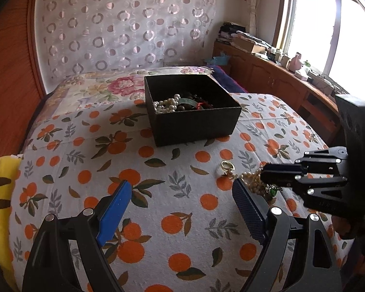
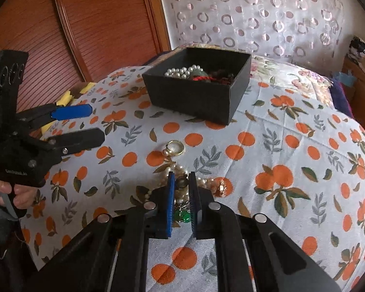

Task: Organize jewelry
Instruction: 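Grasp the gold chain necklace with the right gripper and lift it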

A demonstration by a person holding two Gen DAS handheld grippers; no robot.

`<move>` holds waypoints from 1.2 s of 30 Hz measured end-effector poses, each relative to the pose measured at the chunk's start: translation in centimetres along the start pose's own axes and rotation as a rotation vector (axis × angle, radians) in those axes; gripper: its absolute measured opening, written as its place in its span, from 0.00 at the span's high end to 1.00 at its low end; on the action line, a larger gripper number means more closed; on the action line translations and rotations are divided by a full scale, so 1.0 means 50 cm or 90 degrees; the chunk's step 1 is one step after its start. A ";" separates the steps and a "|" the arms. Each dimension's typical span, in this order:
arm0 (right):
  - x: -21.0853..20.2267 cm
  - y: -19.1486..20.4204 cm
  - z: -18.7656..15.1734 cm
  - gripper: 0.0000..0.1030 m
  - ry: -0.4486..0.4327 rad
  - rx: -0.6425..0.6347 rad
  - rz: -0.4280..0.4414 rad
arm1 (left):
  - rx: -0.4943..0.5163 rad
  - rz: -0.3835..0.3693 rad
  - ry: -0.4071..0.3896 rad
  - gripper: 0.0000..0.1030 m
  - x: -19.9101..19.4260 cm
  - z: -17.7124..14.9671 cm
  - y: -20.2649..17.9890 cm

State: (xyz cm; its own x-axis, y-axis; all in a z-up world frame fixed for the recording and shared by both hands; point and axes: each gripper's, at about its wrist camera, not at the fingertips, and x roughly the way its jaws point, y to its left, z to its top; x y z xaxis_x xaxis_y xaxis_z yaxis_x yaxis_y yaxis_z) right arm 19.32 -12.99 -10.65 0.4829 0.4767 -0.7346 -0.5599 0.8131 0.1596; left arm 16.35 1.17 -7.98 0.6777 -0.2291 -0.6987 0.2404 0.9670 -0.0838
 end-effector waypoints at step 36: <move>-0.200 -0.147 0.035 0.88 -0.174 0.058 -0.130 | 0.068 -0.029 0.083 0.39 0.136 0.036 -0.104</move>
State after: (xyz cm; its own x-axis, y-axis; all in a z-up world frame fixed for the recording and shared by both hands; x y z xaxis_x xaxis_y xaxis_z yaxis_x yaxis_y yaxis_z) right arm 19.77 -23.13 -3.30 0.7478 0.3630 -0.5560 -0.3767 0.9215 0.0950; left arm 20.96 -5.62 -11.00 0.5706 -0.2500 -0.7823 0.3463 0.9369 -0.0469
